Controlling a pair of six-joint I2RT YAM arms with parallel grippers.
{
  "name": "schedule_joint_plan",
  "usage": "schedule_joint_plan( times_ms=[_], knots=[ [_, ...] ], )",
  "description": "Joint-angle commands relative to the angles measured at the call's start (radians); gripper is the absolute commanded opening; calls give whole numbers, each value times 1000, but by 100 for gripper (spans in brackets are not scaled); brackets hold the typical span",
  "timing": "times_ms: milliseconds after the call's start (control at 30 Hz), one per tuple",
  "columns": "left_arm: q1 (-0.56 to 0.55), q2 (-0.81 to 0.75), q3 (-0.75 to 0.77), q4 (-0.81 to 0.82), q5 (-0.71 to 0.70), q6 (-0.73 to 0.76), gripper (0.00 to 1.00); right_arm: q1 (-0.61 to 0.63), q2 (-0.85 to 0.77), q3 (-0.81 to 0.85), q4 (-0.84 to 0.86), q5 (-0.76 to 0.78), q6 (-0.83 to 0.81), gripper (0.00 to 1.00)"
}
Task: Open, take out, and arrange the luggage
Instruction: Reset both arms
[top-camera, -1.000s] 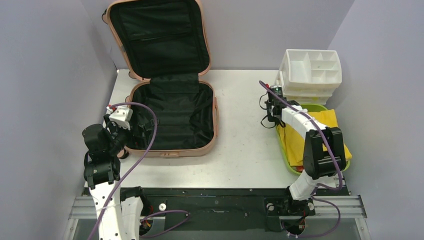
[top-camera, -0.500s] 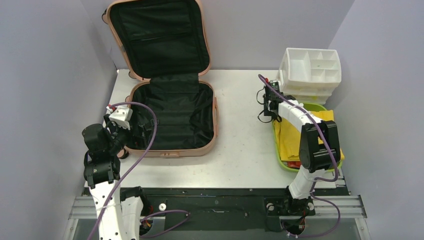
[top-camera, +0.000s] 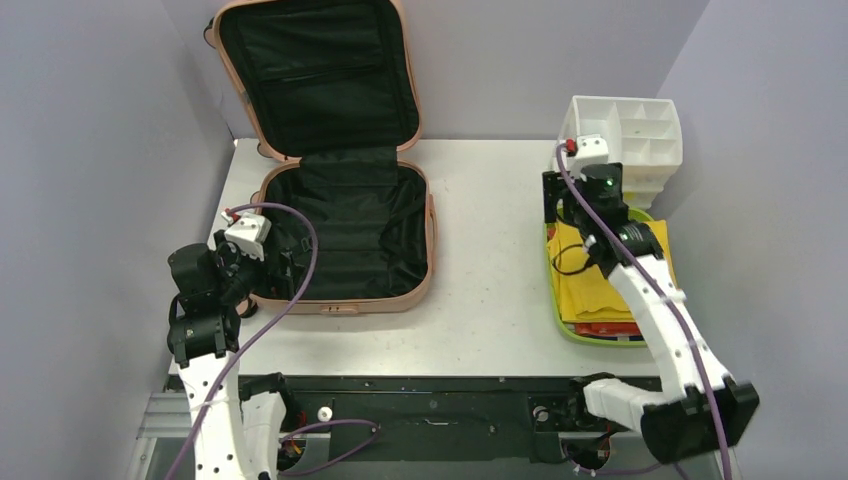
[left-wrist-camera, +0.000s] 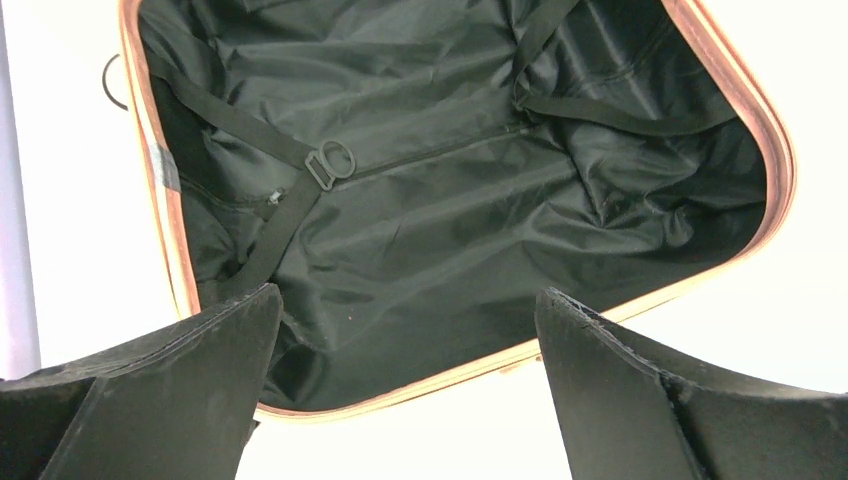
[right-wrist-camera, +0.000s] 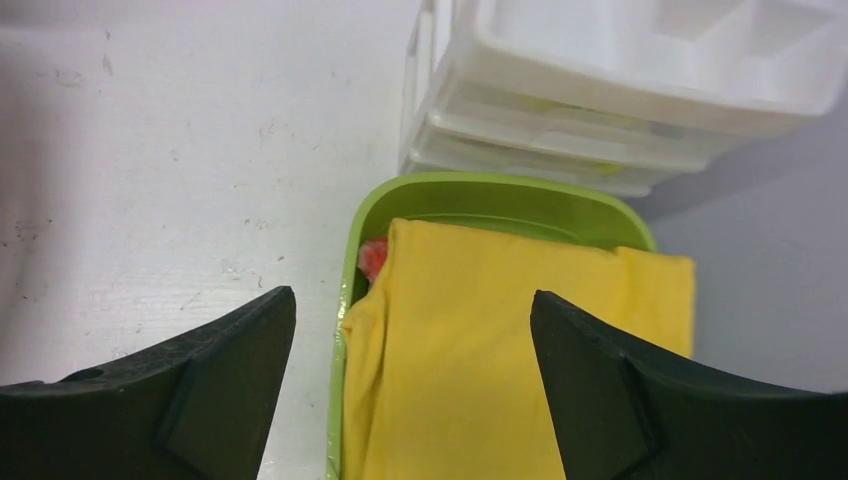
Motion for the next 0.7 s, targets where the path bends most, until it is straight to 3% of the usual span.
schedule_joint_plan(
  times_ms=[0, 233, 400, 667],
  knots=[
    [4, -1, 45, -83, -18, 90, 96, -1, -238, -115, -59, 61, -101, 83],
    [3, -69, -6, -161, -57, 192, 96, -9, -633, -309, -69, 44, -152, 87],
    [3, -164, -58, -182, -59, 261, 96, -15, -923, -345, -103, -38, -121, 87],
    [3, -320, -126, -135, -33, 267, 96, -106, -1092, -331, -199, -90, -45, 87]
  ],
)
